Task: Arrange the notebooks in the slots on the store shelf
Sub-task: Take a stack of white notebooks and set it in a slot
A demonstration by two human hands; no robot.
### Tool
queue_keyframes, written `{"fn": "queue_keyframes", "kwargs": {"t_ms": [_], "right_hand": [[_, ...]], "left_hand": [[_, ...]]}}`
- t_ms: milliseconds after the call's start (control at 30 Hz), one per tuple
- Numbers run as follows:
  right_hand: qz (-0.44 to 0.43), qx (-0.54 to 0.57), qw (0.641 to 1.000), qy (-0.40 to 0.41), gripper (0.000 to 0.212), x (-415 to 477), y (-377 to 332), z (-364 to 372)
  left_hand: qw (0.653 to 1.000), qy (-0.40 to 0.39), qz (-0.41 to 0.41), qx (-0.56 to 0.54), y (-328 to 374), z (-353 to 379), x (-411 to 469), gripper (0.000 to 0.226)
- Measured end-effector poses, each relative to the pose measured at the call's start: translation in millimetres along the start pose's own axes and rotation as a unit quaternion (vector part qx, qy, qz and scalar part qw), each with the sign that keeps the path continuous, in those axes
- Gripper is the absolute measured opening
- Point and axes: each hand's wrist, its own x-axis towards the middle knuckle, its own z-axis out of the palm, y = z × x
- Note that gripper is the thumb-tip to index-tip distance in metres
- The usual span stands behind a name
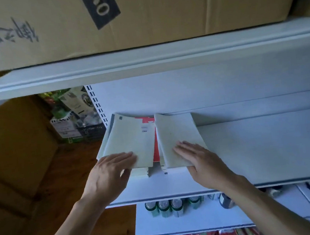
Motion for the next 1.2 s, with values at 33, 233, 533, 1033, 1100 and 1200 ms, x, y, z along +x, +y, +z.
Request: {"fn": "queue_keyframes", "kwargs": {"t_ms": [33, 233, 533, 1033, 1100, 1200], "right_hand": [[0.015, 0.013, 0.999, 0.041, 0.06, -5, -1, -1], [0.142, 0.048, 0.967, 0.207, 0.059, -45, 4, -38], [0.271, 0.02, 0.916, 0.294, 0.046, -162, 71, -116], [0.335, 0.082, 0.9, 0.266, 0.061, -344, 299, -220], [0.314, 0.086, 0.905, 0.272, 0.058, -343, 321, -227], [0.29, 0.079, 0.915, 0.268, 0.053, -331, 347, -232]], "left_hand": [[1.0, 0.025, 0.011, -0.014, 0, -5, 1, 0.034], [0.983, 0.146, 0.015, -0.11, 47, -29, 32, 0.029], [0.928, 0.123, -0.007, -0.352, 192, -5, 101, 0.03], [0.958, 0.144, 0.041, -0.244, 491, 143, 197, 0.037], [0.964, 0.156, 0.079, -0.201, 511, 164, 209, 0.04], [0.979, 0.007, 0.147, -0.141, 536, 199, 217, 0.041]]}}
